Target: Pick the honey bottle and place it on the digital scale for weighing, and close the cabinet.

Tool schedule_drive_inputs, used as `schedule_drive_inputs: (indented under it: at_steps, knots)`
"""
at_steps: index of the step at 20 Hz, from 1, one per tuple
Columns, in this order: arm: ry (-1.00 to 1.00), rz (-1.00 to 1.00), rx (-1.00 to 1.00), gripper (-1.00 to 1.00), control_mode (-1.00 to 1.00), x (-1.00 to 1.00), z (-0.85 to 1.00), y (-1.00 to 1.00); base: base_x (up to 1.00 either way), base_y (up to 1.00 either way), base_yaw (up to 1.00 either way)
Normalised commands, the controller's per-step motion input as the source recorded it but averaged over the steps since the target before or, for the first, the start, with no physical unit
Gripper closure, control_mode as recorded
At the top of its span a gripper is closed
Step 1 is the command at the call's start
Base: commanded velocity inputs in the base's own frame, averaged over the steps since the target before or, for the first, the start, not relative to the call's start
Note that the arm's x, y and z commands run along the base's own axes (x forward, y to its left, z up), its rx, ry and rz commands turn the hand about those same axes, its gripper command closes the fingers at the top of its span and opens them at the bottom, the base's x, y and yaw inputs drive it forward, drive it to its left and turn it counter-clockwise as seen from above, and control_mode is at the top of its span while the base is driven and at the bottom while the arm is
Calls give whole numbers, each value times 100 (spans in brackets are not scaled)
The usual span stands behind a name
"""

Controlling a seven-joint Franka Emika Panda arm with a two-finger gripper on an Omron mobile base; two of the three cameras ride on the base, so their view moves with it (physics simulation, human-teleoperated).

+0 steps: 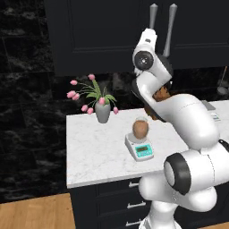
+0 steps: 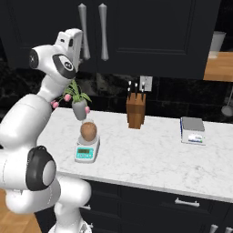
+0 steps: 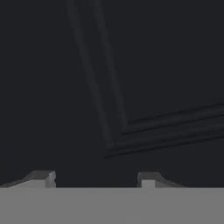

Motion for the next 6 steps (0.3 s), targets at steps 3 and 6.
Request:
schedule_drive_inputs:
  at_steps: [3, 6]
  knots:
    - [-14, 39, 19, -100, -100, 59, -47, -66, 0, 0, 0]
    - [-15, 27, 10, -100, -100, 11, -28, -51, 0, 0, 0]
